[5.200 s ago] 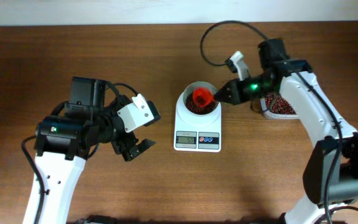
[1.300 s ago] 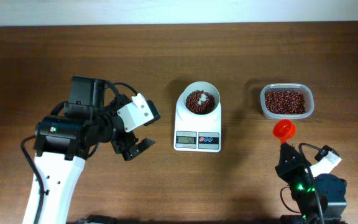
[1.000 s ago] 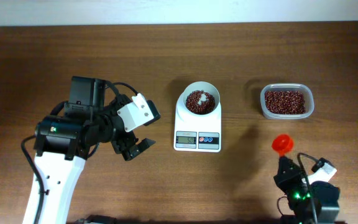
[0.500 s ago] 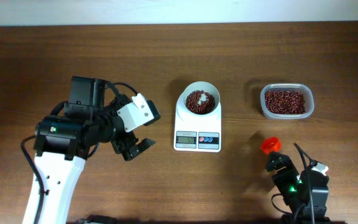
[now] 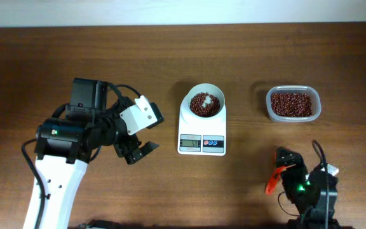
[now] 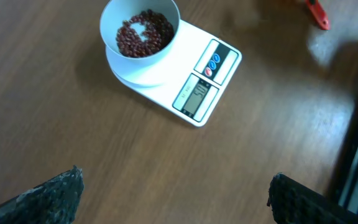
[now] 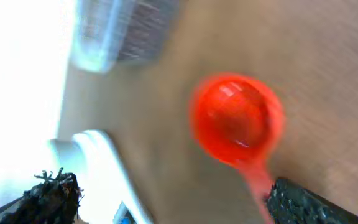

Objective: Scoop and weigh 50g on scale
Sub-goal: 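Open the right gripper to release the scoop on the table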

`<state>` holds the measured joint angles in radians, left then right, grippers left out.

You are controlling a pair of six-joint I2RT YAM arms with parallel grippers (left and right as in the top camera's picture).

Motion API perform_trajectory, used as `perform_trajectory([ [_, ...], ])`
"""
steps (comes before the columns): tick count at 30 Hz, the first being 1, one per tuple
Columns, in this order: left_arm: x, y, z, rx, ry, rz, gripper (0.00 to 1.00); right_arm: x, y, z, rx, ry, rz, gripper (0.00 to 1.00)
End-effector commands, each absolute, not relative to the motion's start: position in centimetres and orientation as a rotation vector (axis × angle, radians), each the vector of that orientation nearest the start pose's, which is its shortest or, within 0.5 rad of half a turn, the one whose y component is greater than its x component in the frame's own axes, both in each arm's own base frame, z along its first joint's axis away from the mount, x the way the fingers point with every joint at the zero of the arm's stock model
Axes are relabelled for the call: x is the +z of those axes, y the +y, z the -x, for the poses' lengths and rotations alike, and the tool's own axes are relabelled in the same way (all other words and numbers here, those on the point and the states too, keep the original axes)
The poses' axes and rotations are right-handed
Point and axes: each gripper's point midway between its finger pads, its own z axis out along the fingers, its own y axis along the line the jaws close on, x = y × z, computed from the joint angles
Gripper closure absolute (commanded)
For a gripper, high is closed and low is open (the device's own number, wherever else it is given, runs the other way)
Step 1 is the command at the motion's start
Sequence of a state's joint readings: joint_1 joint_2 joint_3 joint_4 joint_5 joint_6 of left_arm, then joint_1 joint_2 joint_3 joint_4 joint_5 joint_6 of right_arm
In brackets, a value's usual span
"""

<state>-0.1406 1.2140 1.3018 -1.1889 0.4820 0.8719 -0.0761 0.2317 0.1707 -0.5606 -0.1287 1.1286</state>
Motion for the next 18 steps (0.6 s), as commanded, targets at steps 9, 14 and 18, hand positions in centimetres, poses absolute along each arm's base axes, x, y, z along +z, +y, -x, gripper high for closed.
perform_trajectory([
  [9,24.4,-11.7,-25.6,-0.359,2.112,-1.347,0.01,12.2,-1.0,-21.7,0.463,1.804,-0.801,0.01],
  [14,24.4,-11.7,-25.6,-0.359,2.112,-1.347,0.01,12.1,-0.1,-22.0,0.431,1.813,-0.715,0.01],
  [18,24.4,-11.7,-25.6,-0.359,2.112,-1.347,0.01,12.2,-1.8,-22.0,0.340,1.796,-0.730,0.01],
])
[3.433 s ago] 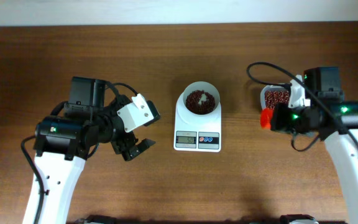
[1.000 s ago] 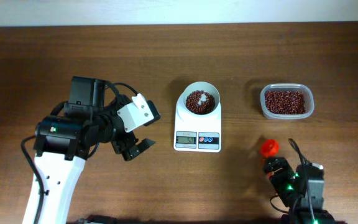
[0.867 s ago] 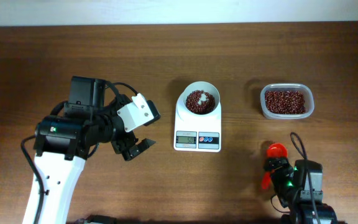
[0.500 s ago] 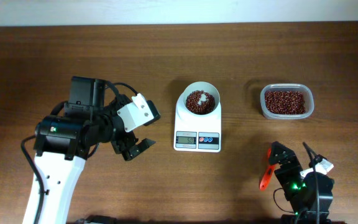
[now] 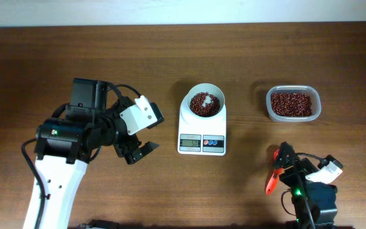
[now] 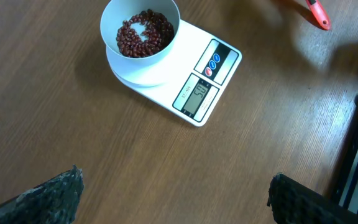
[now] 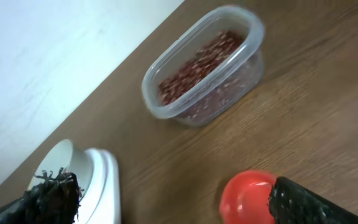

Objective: Scoop and weigh 50g on scale
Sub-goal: 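Open the right gripper to release the scoop on the table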

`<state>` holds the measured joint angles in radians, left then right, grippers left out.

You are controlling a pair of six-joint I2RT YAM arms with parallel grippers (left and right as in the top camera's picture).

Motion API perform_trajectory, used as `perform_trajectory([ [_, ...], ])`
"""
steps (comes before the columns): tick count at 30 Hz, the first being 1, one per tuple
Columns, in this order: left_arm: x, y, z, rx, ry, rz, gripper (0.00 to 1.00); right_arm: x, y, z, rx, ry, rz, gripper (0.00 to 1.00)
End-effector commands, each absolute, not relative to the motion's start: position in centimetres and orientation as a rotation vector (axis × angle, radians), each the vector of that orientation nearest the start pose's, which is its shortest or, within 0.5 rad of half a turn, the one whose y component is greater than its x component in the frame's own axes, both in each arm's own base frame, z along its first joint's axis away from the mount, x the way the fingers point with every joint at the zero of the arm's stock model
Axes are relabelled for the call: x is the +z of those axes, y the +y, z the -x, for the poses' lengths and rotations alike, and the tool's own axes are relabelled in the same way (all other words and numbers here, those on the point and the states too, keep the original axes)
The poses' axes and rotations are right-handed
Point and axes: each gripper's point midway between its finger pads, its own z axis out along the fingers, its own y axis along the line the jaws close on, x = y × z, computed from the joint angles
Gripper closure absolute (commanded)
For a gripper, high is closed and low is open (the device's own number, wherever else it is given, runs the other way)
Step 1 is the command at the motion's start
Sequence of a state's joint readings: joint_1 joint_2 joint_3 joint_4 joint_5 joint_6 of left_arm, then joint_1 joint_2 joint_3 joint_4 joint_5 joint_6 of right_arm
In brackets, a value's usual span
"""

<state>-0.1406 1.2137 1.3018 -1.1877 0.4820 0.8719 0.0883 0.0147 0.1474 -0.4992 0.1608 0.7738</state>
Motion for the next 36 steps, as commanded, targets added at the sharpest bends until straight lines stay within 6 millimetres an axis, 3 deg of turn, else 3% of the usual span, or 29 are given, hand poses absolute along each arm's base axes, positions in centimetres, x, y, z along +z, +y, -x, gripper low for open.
perform_trajectory([
  [1,24.4,-11.7,-25.6,-0.359,2.112,-1.347,0.01,12.2,-1.9,-21.9,0.304,1.808,-0.692,0.01],
  [6,24.4,-11.7,-25.6,-0.359,2.112,-1.347,0.01,15.6,-1.1,-24.0,0.256,1.655,-0.440,0.01],
  [14,24.4,-11.7,-25.6,-0.359,2.112,-1.347,0.01,15.7,-1.4,-24.4,0.192,1.629,-0.352,0.01],
  [18,24.4,-11.7,-25.6,-0.359,2.112,-1.347,0.01,15.5,-0.7,-24.4,0.139,1.655,-0.228,0.01],
  [36,24.4,-11.7,-25.6,-0.359,2.112,-1.347,0.01,15.6,-0.8,-24.4,0.136,1.653,-0.233,0.01],
])
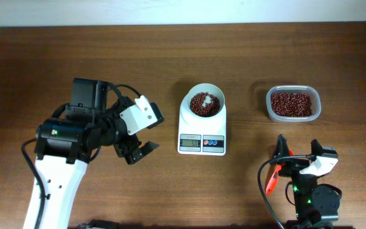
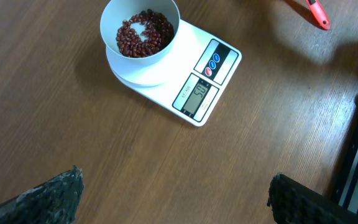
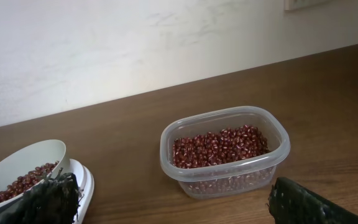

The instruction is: Scoop and weigh 50g on scale

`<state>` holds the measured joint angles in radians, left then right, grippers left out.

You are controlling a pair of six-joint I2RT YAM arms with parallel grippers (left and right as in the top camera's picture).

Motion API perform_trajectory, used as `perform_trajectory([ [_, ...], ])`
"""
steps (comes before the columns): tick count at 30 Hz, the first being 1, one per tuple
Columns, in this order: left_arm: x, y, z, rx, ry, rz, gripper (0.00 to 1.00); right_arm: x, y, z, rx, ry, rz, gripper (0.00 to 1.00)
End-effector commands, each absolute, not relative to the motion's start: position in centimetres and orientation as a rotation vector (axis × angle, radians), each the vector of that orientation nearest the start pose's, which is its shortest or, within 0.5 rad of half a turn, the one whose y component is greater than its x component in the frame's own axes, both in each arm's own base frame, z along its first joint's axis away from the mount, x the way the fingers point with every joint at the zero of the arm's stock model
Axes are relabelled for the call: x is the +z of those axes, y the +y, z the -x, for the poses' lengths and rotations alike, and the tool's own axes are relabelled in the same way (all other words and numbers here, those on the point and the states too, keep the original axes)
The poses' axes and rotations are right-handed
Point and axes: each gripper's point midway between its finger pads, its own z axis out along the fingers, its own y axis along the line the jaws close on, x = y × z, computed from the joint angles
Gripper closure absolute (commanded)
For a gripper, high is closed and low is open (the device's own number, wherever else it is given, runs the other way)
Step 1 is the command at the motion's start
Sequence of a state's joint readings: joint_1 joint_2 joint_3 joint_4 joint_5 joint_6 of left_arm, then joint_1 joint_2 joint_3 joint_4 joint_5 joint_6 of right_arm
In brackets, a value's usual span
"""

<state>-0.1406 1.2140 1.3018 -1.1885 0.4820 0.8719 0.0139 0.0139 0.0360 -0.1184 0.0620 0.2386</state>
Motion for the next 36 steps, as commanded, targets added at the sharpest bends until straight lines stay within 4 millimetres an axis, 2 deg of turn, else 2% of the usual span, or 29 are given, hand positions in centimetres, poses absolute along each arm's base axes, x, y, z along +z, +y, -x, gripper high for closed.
perform_trajectory([
  [1,24.4,-11.7,-25.6,-0.359,2.112,-1.347,0.01,15.6,-0.8,-24.4,0.136,1.653,-0.233,0.01],
  [9,24.5,-11.6,-25.3,-0.363,2.116,-1.347,0.01,15.6,-0.8,-24.4,0.136,1.653,-0.234,0.01],
  [13,28.5,-11.5,-23.3,-0.250,1.928,-1.310,0.01,15.6,-0.8,-24.4,0.136,1.653,-0.234,0.01],
  [14,29.6,-11.4,-22.9,-0.208,1.866,-1.267,0.01,15.6,-0.8,-24.4,0.136,1.653,-0.234,0.01],
  [15,30.3,-11.0,-22.9,-0.207,1.853,-1.135,0.01,15.6,-0.8,-24.4,0.136,1.653,-0.233,0.01],
  [16,30.2,-10.3,-23.0,-0.240,1.844,-0.922,0.01,15.6,-0.8,-24.4,0.136,1.653,-0.234,0.01],
  [19,27.2,-9.8,-22.7,-0.235,1.719,-0.755,0.01,15.6,-0.8,-24.4,0.136,1.653,-0.233,0.01],
  [22,25.5,-7.8,-22.8,-0.289,1.681,-0.437,0.01,15.6,-0.8,-24.4,0.136,1.653,-0.233,0.01],
  [23,24.8,-7.2,-22.5,-0.282,1.670,-0.393,0.01,15.6,-0.8,-24.4,0.136,1.653,-0.234,0.01],
  [26,22.7,-6.1,-22.0,-0.231,1.620,-0.357,0.01,15.6,-0.8,-24.4,0.136,1.653,-0.234,0.01],
  [28,22.3,-5.6,-22.0,-0.188,1.539,-0.338,0.01,15.6,-0.8,-24.4,0.136,1.653,-0.234,0.01],
  [31,21.7,-4.6,-23.1,-0.131,1.492,-0.293,0.01,15.6,-0.8,-24.4,0.136,1.653,-0.233,0.01],
  [34,19.4,-3.5,-23.9,-0.085,1.538,-0.240,0.01,15.6,-0.8,-24.4,0.136,1.653,-0.234,0.01],
  [36,18.5,-3.1,-24.4,-0.063,1.518,-0.220,0.01,15.6,-0.8,-24.4,0.136,1.653,-0.234,0.01],
])
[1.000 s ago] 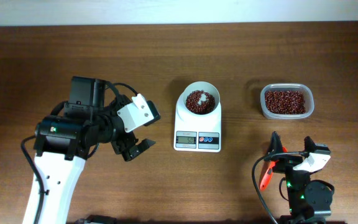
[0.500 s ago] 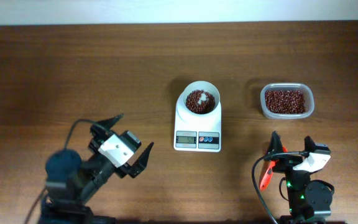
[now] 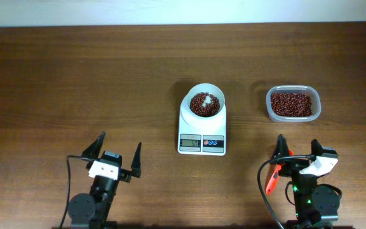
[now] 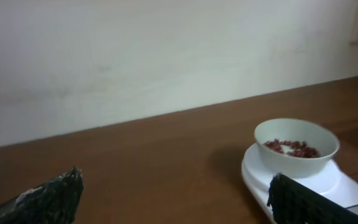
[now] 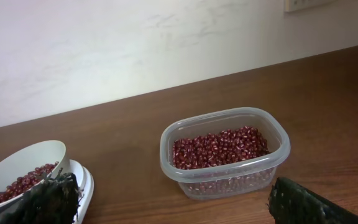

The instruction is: Scoop and weigh 50g on scale

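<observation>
The white scale (image 3: 202, 130) stands mid-table, carrying a white bowl (image 3: 206, 103) partly filled with red beans. A clear tub of red beans (image 3: 293, 104) sits to its right. The red scoop (image 3: 272, 179) lies on the table by the right arm's base. My left gripper (image 3: 117, 151) is low at the near left, open and empty, facing the bowl (image 4: 297, 147) and scale (image 4: 291, 182). At the near right my right gripper (image 3: 297, 150) is open and empty too, facing the tub (image 5: 225, 153) and the bowl (image 5: 17, 172).
A pale wall (image 5: 135, 43) runs behind the table's far edge. Bare brown tabletop (image 3: 75, 76) lies left of the scale and between the scale and both grippers.
My left arm, which hung raised over the table left of the scale looking down, now sits folded at the near edge looking level at the bowl. The right arm and scoop have not moved.
At first my right gripper pointed down over the red scoop lying at the near right, the left arm raised beside the scale. Then the right gripper was tilted up, then level towards the tub. Now both arms are folded back, and the scoop has stayed in place.
</observation>
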`<state>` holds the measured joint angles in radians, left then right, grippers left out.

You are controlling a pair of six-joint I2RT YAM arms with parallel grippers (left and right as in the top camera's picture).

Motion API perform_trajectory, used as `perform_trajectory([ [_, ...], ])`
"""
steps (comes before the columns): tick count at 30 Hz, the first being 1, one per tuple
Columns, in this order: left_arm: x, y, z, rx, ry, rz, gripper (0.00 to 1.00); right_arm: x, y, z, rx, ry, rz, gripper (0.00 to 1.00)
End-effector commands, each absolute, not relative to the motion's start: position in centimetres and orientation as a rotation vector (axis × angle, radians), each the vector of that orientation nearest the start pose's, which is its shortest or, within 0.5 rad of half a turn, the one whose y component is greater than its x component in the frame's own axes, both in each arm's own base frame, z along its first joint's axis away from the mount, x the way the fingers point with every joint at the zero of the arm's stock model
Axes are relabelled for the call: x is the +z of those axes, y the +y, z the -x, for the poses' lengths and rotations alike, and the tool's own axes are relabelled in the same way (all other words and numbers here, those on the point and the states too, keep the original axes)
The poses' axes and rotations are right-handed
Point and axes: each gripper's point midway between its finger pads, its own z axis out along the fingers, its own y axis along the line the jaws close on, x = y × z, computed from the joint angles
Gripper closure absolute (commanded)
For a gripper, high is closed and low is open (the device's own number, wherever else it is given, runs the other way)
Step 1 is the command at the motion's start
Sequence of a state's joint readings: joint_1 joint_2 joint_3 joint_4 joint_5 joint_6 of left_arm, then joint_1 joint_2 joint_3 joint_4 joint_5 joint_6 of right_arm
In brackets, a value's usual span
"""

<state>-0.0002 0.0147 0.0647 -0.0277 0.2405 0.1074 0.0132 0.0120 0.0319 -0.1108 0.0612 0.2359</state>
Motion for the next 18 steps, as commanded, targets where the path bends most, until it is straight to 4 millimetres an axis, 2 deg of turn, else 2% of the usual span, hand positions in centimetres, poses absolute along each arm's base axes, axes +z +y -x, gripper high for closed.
perform_trajectory([
  [1,18.2,-3.0,-24.4,-0.058,1.532,-0.214,0.01,15.6,-0.8,-24.4,0.136,1.653,-0.233,0.01],
  [4,16.1,-3.4,-24.3,-0.117,1.619,-0.204,0.01,15.6,-0.8,-24.4,0.136,1.653,-0.234,0.01],
  [7,15.9,-2.5,-24.4,-0.148,1.637,-0.080,0.01,15.6,-0.8,-24.4,0.136,1.653,-0.234,0.01],
  [11,15.9,-2.4,-24.4,-0.144,1.638,-0.077,0.01,15.6,-0.8,-24.4,0.136,1.653,-0.234,0.01],
  [15,16.0,-3.0,-24.4,-0.072,1.626,-0.191,0.01,15.6,-0.8,-24.4,0.136,1.653,-0.234,0.01],
  [18,16.0,-4.0,-24.2,-0.100,1.621,-0.228,0.01,15.6,-0.8,-24.4,0.136,1.653,-0.234,0.01],
])
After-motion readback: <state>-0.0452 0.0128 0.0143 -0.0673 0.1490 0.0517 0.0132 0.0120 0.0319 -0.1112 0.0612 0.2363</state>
